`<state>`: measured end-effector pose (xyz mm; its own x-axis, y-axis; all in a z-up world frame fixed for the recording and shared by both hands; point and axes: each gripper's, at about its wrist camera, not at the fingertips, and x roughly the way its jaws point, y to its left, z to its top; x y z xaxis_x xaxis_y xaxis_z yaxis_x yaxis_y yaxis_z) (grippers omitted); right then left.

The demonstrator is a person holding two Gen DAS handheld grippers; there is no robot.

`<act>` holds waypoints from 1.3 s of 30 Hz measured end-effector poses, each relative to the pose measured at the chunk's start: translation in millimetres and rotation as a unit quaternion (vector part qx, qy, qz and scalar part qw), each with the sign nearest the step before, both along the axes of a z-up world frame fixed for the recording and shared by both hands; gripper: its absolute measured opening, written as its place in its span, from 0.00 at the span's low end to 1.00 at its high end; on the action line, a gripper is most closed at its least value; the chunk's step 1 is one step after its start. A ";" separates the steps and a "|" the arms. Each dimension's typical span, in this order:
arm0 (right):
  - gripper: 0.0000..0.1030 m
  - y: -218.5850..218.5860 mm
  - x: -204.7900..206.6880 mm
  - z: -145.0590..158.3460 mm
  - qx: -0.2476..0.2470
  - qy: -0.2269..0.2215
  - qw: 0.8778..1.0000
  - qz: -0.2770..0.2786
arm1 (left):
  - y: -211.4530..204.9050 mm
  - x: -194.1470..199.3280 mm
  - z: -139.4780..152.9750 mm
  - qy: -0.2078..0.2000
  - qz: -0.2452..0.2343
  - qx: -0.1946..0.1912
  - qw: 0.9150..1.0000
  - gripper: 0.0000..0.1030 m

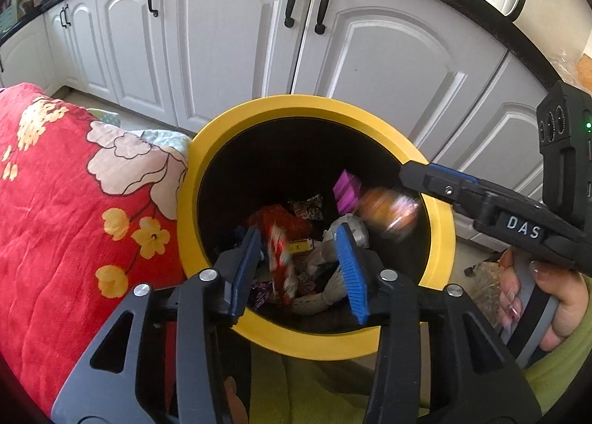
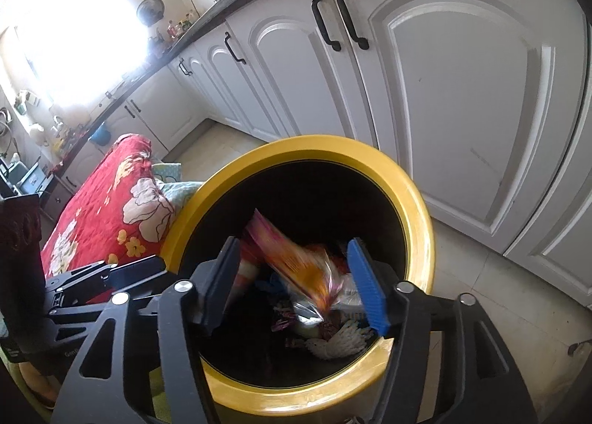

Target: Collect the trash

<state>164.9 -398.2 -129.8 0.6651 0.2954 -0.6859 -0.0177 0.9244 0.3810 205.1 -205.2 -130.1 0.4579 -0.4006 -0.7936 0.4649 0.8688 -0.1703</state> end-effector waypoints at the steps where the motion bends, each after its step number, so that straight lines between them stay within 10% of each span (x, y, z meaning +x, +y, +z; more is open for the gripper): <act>1: 0.59 0.2 -0.3 0.8 0.000 0.000 1.000 0.000 | 0.7 -0.1 0.0 0.001 0.001 0.000 1.000 0.40; 16: 0.88 14.2 -27.8 30.8 -0.025 -0.030 0.999 0.007 | 42.7 -11.1 22.5 -0.014 0.044 0.000 0.999 0.89; 39: 0.94 77.4 -134.5 106.1 -0.111 -0.215 0.969 -0.043 | 114.6 -117.6 96.7 -0.174 0.135 -0.014 0.975 0.89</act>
